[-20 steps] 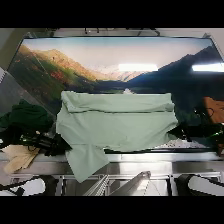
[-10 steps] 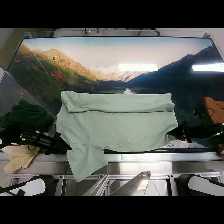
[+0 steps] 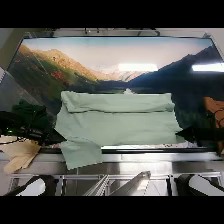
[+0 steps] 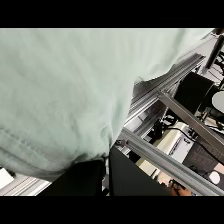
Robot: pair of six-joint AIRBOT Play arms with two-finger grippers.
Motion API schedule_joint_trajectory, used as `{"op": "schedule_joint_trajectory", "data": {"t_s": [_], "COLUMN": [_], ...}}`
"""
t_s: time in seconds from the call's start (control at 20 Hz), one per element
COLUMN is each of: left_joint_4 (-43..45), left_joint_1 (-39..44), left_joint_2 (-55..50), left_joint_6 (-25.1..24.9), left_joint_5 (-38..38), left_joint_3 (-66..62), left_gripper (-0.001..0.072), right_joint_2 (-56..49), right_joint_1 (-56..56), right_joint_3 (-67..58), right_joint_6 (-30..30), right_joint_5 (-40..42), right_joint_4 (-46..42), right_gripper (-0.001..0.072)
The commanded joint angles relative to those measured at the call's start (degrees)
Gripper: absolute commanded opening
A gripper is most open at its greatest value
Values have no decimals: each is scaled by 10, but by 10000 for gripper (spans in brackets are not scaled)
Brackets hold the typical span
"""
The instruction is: Fold the shirts.
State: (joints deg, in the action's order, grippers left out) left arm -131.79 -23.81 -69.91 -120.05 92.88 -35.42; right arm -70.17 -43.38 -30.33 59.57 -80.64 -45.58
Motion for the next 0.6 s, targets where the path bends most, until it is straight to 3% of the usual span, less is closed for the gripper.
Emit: {"op": "schedule_joint_trajectory", "data": {"t_s": [0.0,0.2,0.3,0.45,0.55], "left_joint_4": [18,16,-6,-33,-34], "left_joint_1": [0,-40,-77,-74,-42], "left_joint_2": [3,3,3,-15,-57], "left_joint_6": [9,4,11,10,19], "left_joint_5": [6,23,27,27,15], "left_joint_3": [1,-19,-48,-109,-162], "left_gripper": [27,27,27,27,27], "right_joint_2": [20,24,24,23,15], "right_joint_1": [-30,-31,-31,-21,6], "right_joint_3": [0,-8,-8,-9,-17], "right_joint_6": [27,18,-24,-110,-136], "right_joint_5": [-16,-20,-20,-4,48], "right_joint_4": [-16,34,121,320,353], "right_gripper": [15,15,15,15,16]}}
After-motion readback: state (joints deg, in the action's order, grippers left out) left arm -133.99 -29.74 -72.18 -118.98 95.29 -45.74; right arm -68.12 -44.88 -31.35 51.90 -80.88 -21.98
